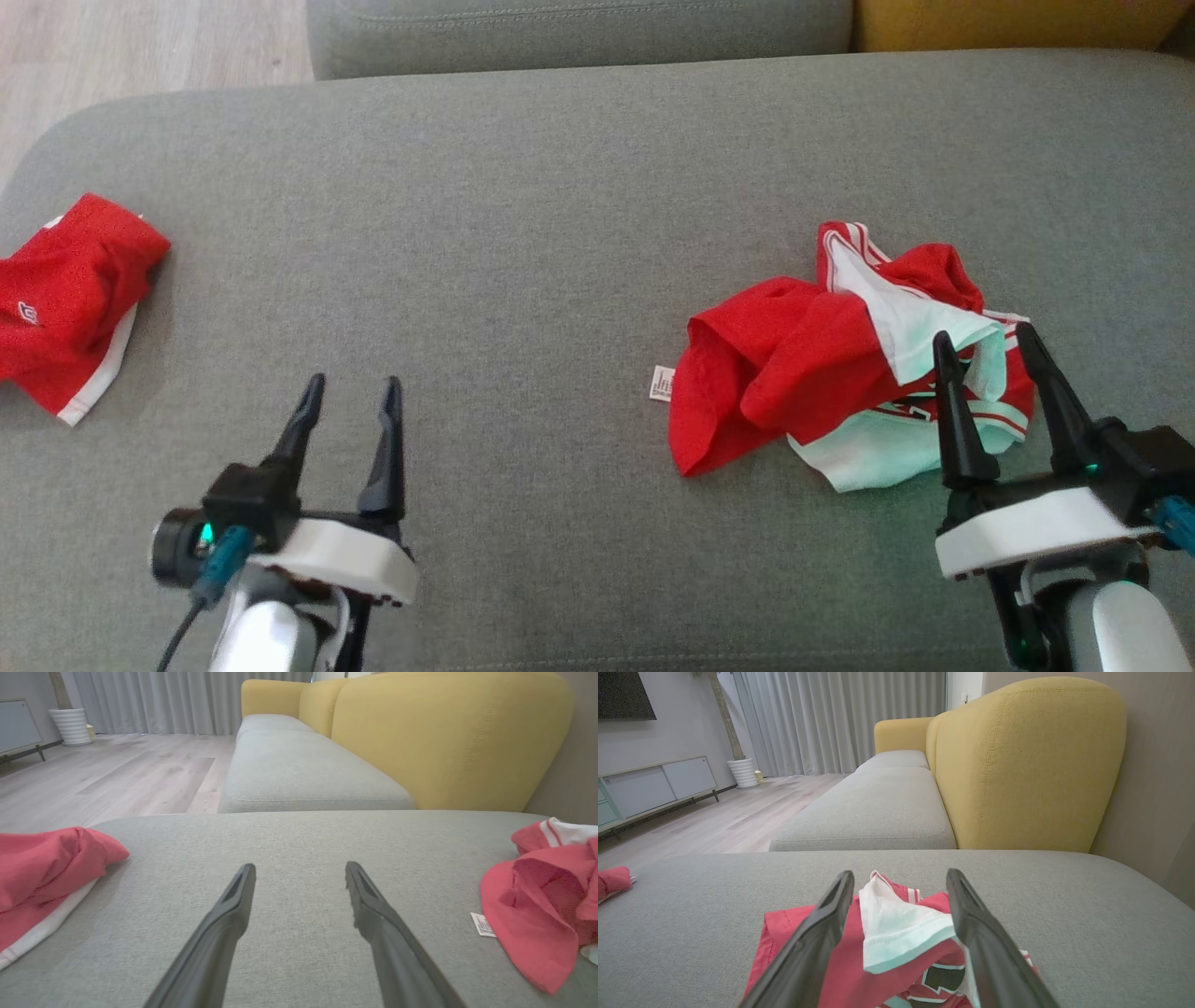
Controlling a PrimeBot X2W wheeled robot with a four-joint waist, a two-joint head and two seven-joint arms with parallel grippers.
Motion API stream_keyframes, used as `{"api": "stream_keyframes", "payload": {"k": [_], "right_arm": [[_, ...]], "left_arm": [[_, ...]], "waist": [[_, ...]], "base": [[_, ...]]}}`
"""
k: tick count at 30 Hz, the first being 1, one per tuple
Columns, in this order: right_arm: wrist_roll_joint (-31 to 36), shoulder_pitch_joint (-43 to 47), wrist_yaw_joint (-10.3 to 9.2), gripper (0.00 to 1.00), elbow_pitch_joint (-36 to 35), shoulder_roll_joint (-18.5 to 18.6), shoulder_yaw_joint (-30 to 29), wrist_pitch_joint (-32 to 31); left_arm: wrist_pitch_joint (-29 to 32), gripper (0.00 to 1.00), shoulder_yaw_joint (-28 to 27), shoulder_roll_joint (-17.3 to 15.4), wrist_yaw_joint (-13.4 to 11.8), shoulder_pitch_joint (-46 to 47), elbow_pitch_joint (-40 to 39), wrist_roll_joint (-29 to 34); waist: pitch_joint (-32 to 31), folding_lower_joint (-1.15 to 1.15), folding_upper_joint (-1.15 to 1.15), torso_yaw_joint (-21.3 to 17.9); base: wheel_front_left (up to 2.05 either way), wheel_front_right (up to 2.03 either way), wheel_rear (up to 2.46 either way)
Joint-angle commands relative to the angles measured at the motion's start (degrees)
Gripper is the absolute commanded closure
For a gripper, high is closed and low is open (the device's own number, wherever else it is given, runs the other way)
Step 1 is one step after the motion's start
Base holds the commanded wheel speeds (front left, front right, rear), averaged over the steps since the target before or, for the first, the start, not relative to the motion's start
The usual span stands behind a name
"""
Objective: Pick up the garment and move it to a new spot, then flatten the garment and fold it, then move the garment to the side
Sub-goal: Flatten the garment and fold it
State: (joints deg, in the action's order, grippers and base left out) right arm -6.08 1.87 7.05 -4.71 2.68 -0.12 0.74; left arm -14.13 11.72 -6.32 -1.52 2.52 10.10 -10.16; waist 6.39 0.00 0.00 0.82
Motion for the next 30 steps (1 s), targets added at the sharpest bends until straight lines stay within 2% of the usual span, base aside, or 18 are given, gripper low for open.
{"api": "stream_keyframes", "payload": {"k": [1,3,6,9,12,13,17,20,27,28,30], "right_arm": [[-0.4,-1.1,0.44,0.0,-1.9,0.2,0.9,-0.1],[-0.4,-1.2,0.44,0.0,-2.1,0.2,0.6,-0.2],[-0.4,-1.5,0.44,0.0,-2.4,0.2,0.1,-0.4],[-0.4,-2.1,0.44,0.0,-2.6,0.2,0.2,-0.6],[-0.4,-2.6,0.44,0.0,-2.6,0.2,0.7,-0.8],[-0.4,-2.6,0.44,0.0,-2.6,0.2,0.7,-0.8],[-0.9,-3.4,0.44,0.0,-2.2,0.2,1.5,-0.7],[-1.3,-4.2,0.44,0.0,-1.8,0.2,2.0,-0.5],[-2.1,-5.5,0.44,0.0,-0.6,0.2,2.6,0.7],[-2.3,-5.6,0.44,0.0,-0.4,0.2,2.6,0.8],[-2.6,-5.7,0.44,0.0,0.0,0.2,2.6,1.2]], "left_arm": [[-0.1,0.0,-0.8,-0.5,0.3,2.9,-2.0,0.6],[-0.1,0.0,0.8,-0.2,1.2,4.1,-2.0,0.9],[0.6,0.0,4.9,0.9,4.0,6.9,-1.9,1.2],[1.6,0.0,10.9,2.1,6.6,10.4,-1.7,1.1],[3.2,0.0,17.9,2.9,8.1,13.7,-0.9,0.0],[3.2,0.0,17.9,2.9,8.1,13.7,-0.9,0.0],[5.8,0.0,26.2,3.3,8.8,17.7,1.5,-2.7],[6.9,0.0,30.5,3.4,8.9,20.4,3.8,-5.0],[7.8,0.0,34.5,3.4,8.9,24.9,10.0,-8.7],[8.1,0.25,34.7,3.4,8.8,25.4,11.0,-8.8],[8.3,1.0,35.0,3.4,8.6,26.1,12.9,-9.4]], "waist": [[0.2,0.0,0.0,0.1],[0.5,0.0,0.0,0.3],[1.3,0.0,0.0,0.3],[2.3,0.0,0.0,-0.1],[3.5,0.0,0.0,-1.0],[3.5,0.0,0.0,-1.0],[5.1,0.0,0.0,-2.9],[6.4,0.0,0.0,-4.5],[8.5,0.0,0.0,-8.1],[8.7,0.0,0.0,-8.5],[8.9,0.0,0.0,-9.0]], "base": [[0.0,0.0,0.0],[0.0,0.0,0.0],[0.0,0.0,0.0],[0.0,0.0,0.0],[0.0,0.0,0.0],[0.0,0.0,0.0],[0.0,0.0,0.0],[0.0,0.0,0.0],[0.0,0.0,0.0],[0.0,0.0,0.0],[0.0,0.0,0.0]]}}
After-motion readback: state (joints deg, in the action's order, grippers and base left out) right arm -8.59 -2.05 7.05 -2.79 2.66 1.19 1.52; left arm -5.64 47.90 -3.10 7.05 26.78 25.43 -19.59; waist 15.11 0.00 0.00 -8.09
